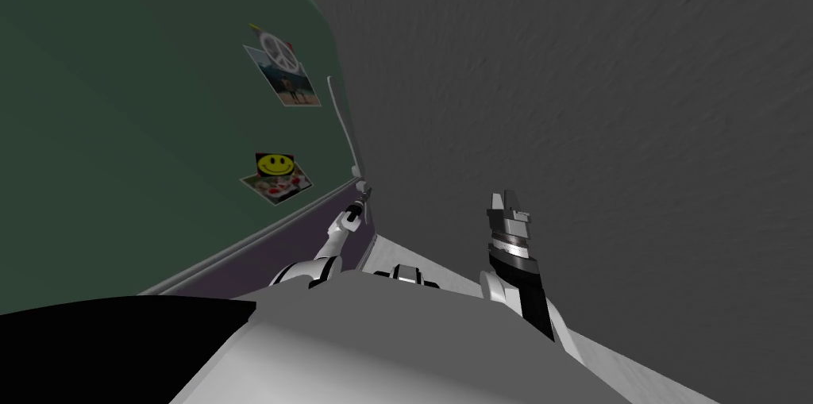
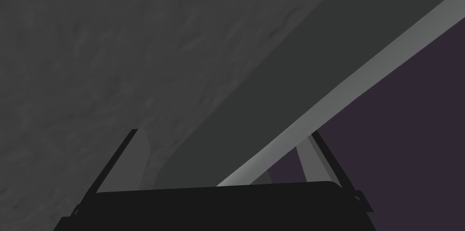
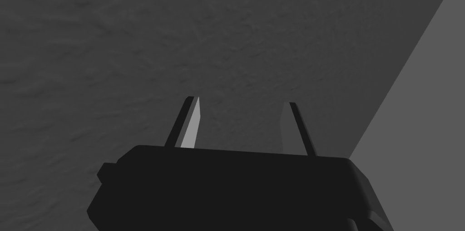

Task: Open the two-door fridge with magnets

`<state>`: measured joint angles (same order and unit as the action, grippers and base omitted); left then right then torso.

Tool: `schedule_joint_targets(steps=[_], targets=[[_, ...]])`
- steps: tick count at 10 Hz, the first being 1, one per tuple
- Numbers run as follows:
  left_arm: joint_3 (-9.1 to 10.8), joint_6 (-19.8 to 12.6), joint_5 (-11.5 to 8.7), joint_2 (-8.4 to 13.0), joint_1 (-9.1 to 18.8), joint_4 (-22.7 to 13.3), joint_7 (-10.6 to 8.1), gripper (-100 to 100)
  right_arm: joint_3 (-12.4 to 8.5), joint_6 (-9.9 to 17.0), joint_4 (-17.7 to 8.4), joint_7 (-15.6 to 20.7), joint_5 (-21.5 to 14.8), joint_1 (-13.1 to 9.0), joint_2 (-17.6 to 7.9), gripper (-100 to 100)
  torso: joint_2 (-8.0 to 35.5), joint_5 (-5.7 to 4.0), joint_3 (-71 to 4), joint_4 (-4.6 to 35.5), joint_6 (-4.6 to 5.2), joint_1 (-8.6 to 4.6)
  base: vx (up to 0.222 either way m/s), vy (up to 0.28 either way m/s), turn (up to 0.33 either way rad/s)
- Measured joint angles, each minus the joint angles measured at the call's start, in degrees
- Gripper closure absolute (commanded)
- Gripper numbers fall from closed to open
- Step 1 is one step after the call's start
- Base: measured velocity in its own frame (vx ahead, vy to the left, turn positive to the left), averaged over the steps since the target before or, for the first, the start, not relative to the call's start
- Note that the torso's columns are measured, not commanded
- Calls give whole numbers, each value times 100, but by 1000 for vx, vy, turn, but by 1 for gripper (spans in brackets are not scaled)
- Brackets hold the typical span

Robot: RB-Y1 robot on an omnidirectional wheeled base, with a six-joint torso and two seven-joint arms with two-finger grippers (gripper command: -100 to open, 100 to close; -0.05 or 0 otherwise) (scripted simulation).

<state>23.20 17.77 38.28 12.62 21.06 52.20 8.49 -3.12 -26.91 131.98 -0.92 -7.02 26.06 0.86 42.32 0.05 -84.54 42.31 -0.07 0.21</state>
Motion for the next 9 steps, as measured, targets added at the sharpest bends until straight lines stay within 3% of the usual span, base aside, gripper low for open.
schedule_joint_targets(steps=[7,9], targets=[[240,-4,-975,130,210,-407,1002,-100,0,0,0,0,0,0,0,0,13,-4,7,6,-10,2,-43,30,-122],[255,-15,-1140,117,282,-497,1253,-100,0,0,0,0,0,1,0,0,0,-16,-1,6,-35,-8,-29,13,-110]])
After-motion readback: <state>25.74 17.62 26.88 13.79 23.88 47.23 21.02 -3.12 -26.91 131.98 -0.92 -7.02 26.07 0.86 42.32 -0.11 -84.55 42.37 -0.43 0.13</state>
